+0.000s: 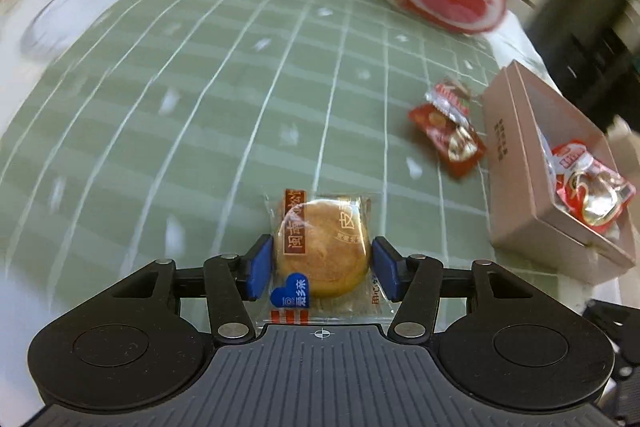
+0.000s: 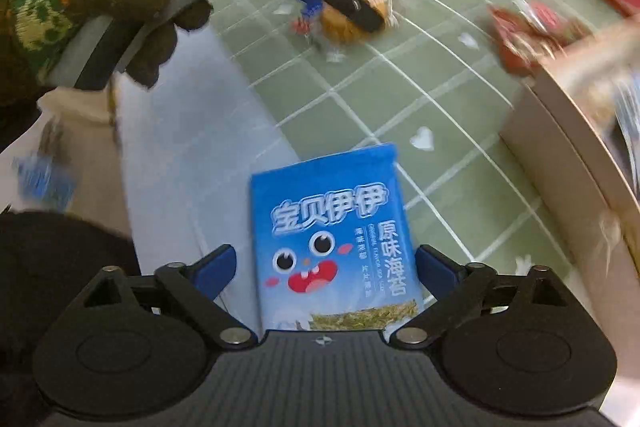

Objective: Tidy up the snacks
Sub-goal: 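Lift the cake and seaweed bag and carry both toward the pink box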

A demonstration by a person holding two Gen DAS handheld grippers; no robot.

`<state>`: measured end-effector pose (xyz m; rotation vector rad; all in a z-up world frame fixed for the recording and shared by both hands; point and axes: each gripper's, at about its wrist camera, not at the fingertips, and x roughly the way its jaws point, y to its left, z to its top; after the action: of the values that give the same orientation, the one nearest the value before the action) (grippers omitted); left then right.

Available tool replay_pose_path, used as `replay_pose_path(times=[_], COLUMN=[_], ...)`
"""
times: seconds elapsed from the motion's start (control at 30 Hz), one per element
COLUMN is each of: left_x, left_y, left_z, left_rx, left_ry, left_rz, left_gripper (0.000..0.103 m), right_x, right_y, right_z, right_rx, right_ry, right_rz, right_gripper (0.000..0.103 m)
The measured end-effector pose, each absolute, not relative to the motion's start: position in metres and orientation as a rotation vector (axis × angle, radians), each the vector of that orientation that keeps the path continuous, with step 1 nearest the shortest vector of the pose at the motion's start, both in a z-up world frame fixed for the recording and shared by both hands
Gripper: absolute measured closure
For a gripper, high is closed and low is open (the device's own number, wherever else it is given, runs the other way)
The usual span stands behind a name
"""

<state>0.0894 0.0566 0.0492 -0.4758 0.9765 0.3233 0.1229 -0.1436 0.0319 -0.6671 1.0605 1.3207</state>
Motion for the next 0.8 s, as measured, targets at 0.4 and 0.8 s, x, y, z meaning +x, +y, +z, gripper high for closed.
replay_pose_path(times=[0.4, 0.8], left_x=[-0.001, -0.015], left_y=[-0.022, -0.072], left_z=[0.073, 0.077], left_rx=[-0.612, -0.546], left_ry=[0.869, 0.921], left_rz=[0.522, 0.469], left_gripper=[0.044, 0.044], right_x=[0.123, 0.125], right_y=[-0.168, -0.212], right_z=[0.032, 0.058], right_rx=[-0.752, -0.596], right_ry=[0.889, 0.953], right_rz=[1.393, 1.308], right_gripper=[0.025, 0.026])
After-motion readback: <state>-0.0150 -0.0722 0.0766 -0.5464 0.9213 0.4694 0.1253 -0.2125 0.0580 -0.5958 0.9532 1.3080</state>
